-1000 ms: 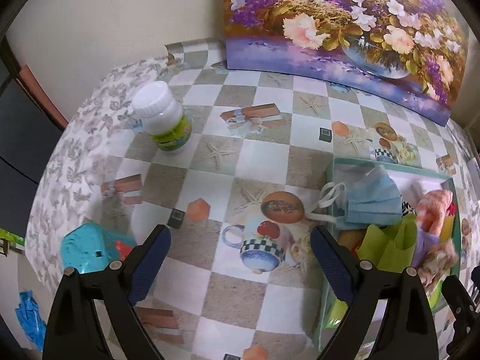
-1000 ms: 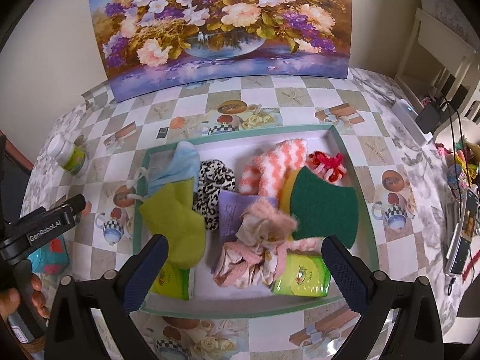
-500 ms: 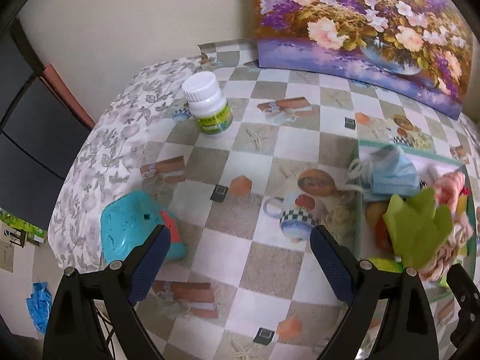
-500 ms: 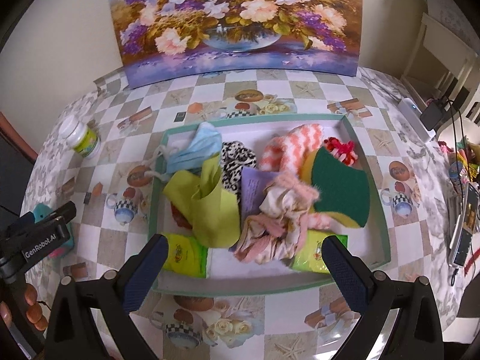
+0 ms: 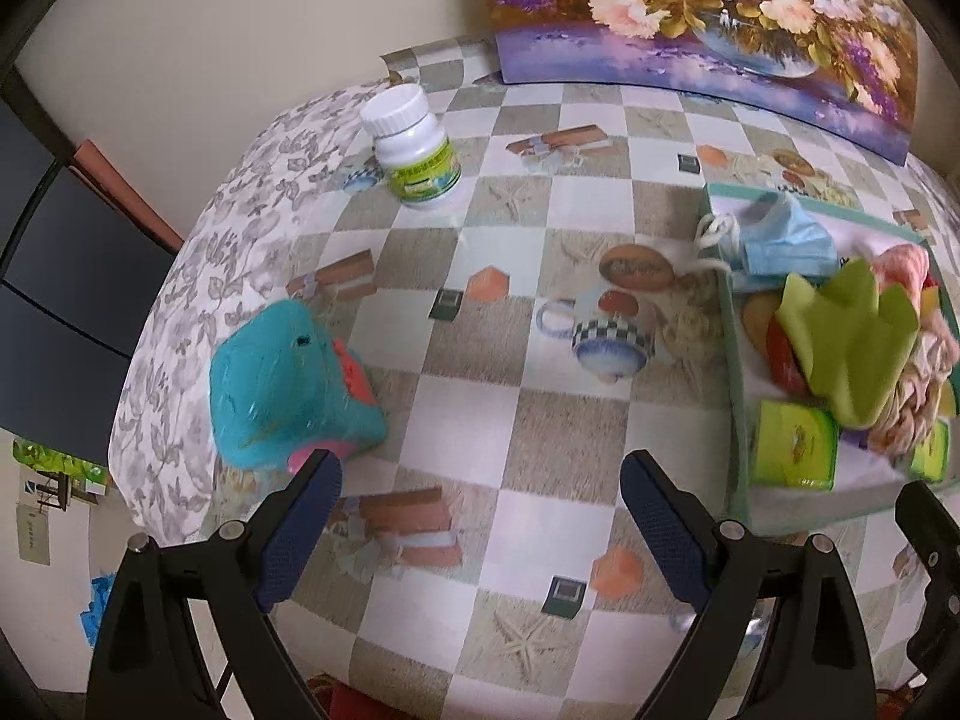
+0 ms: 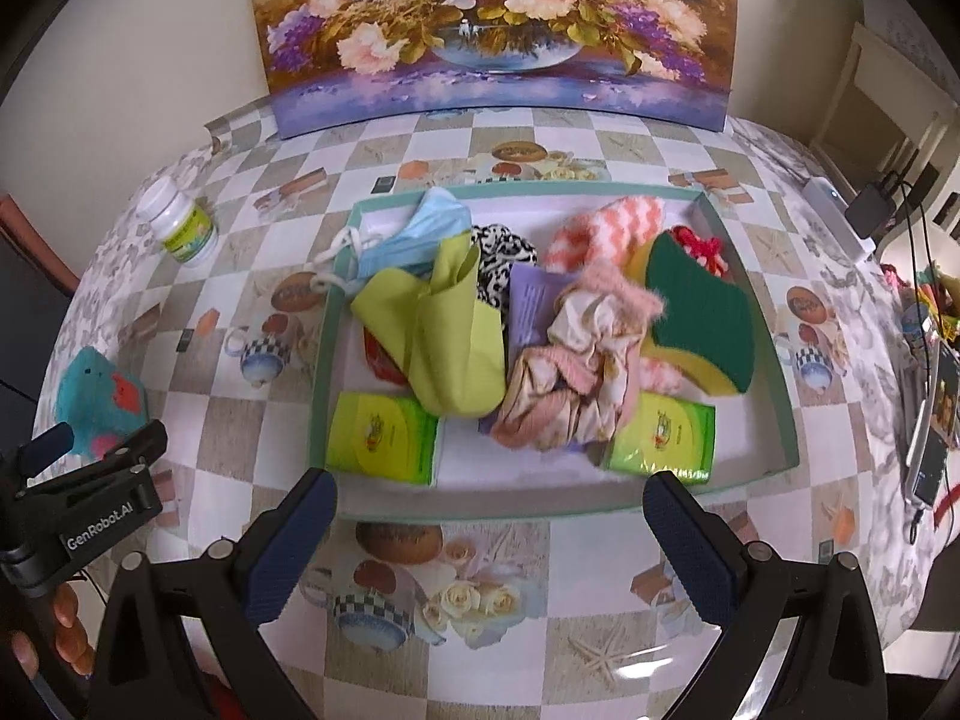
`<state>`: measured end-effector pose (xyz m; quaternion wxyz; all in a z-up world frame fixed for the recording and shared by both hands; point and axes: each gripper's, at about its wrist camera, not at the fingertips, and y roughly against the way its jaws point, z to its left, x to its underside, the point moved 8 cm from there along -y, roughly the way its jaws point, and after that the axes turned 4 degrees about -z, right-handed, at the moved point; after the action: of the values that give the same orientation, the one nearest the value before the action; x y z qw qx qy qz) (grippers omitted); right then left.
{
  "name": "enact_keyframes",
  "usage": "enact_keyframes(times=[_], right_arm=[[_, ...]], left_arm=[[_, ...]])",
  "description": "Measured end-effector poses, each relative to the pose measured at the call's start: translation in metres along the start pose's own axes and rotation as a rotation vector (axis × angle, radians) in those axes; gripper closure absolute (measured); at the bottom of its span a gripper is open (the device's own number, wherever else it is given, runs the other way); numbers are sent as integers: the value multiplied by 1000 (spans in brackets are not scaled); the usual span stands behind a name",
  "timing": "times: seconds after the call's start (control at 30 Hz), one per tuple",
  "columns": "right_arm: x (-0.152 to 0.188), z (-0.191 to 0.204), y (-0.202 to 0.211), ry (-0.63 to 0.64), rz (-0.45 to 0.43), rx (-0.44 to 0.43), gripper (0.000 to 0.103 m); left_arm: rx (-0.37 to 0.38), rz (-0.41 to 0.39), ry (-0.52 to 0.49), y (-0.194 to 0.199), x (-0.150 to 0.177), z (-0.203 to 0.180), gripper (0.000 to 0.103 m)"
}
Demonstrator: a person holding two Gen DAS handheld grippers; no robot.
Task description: Organize soft objects
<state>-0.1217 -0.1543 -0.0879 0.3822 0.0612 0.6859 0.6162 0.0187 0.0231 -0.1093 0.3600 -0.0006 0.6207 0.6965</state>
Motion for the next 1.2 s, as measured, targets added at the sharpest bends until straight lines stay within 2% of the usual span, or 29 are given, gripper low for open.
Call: enact_keyframes(times=[0.5, 1.2], right_arm=[[15, -1, 9, -13, -12, -3, 0], [14, 2, 13, 10, -23, 7, 0]], left_arm=[[14, -17, -28, 11, 25, 3, 9], [51, -44, -18, 18, 21, -1, 9]])
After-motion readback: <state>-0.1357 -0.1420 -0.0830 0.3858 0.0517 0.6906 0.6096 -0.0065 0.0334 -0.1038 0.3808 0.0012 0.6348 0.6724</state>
